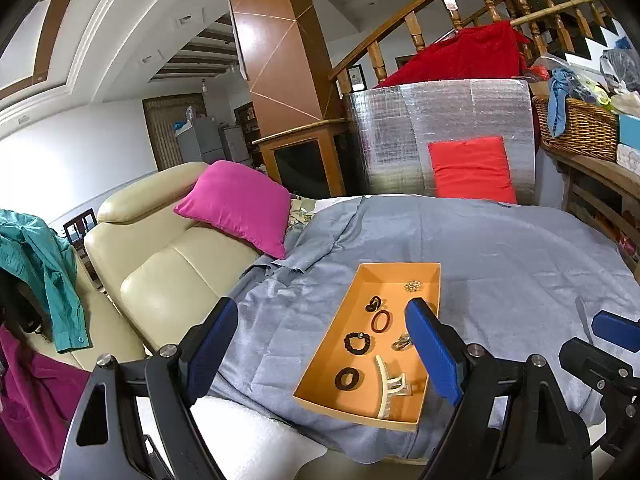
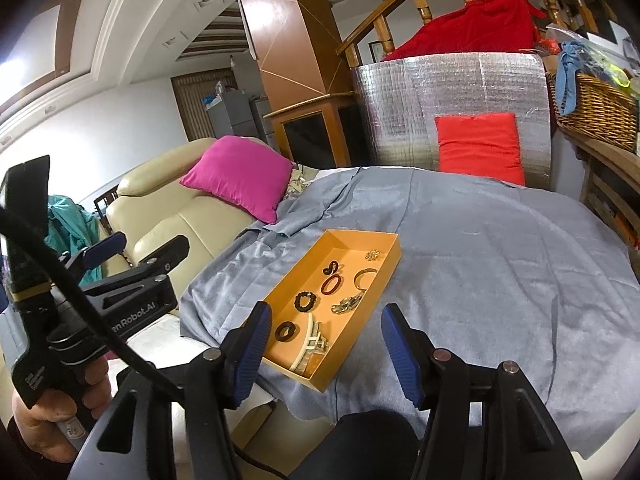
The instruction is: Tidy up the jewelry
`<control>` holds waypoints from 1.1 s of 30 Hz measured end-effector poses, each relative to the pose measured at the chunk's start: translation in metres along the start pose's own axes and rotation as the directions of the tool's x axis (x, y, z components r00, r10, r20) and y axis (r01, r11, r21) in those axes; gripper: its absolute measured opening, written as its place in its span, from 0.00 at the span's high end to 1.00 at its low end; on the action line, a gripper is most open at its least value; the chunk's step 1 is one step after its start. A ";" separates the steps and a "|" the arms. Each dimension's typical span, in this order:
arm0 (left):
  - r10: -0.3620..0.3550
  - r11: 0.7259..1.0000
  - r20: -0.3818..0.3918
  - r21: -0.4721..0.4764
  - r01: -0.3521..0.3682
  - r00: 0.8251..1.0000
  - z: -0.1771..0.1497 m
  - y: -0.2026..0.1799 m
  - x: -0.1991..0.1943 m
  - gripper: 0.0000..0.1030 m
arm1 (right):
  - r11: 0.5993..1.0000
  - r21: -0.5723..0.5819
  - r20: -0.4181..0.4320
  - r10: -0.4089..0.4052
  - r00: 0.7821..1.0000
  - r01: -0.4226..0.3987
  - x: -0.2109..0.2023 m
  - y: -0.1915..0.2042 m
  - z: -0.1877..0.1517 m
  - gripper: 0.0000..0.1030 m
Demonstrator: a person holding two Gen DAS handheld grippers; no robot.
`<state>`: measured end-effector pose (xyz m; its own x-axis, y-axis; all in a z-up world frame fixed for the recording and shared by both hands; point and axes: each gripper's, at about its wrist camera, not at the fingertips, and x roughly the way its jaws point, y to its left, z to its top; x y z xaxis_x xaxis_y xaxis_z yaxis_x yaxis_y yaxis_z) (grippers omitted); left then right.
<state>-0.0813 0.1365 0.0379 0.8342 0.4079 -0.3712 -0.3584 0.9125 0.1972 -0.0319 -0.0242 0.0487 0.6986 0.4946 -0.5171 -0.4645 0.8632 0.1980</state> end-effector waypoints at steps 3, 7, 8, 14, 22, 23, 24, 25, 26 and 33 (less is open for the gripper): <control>0.003 1.000 0.000 -0.003 -0.003 1.000 0.000 0.002 0.001 0.16 | 1.000 -0.007 0.001 -0.007 1.000 0.007 0.001 0.003 -0.001 0.40; 0.008 1.000 0.000 -0.005 -0.008 1.000 -0.002 0.004 0.000 0.16 | 1.000 -0.012 -0.003 -0.007 1.000 0.007 0.002 0.006 -0.002 0.40; 0.009 1.000 0.001 -0.005 -0.009 1.000 -0.002 0.004 0.000 0.16 | 1.000 -0.015 -0.003 -0.009 1.000 0.009 0.003 0.007 -0.002 0.40; 0.008 1.000 -0.003 -0.008 -0.008 1.000 -0.004 0.006 0.001 0.16 | 1.000 -0.021 -0.007 -0.006 1.000 0.006 0.004 0.009 -0.002 0.40; 0.008 1.000 -0.013 -0.014 -0.008 1.000 -0.008 0.011 0.005 0.16 | 1.000 -0.029 -0.014 -0.005 1.000 0.005 0.006 0.013 -0.002 0.39; 0.008 1.000 -0.015 -0.016 -0.008 1.000 -0.009 0.011 0.005 0.16 | 1.000 -0.030 -0.015 -0.005 1.000 0.004 0.007 0.014 -0.003 0.39; 0.009 1.000 -0.017 -0.017 -0.009 1.000 -0.009 0.011 0.006 0.16 | 1.000 -0.030 -0.016 -0.004 1.000 0.003 0.007 0.015 -0.003 0.39; 0.009 1.000 -0.018 -0.017 -0.010 1.000 -0.010 0.012 0.006 0.16 | 0.999 -0.032 -0.016 -0.003 1.000 0.003 0.007 0.015 -0.003 0.39; 0.010 1.000 -0.020 -0.017 -0.010 1.000 -0.010 0.012 0.007 0.16 | 0.999 -0.034 -0.017 -0.004 1.000 0.003 0.008 0.016 -0.003 0.39; 0.011 1.000 -0.030 -0.023 -0.011 0.999 -0.014 0.015 0.011 0.16 | 0.999 -0.041 -0.026 -0.003 1.000 0.002 0.013 0.022 -0.004 0.39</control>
<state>-0.0836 0.1552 0.0239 0.8173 0.4184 -0.3962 -0.3773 0.9083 0.1808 -0.0353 0.0003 0.0433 0.6854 0.4893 -0.5394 -0.4854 0.8591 0.1625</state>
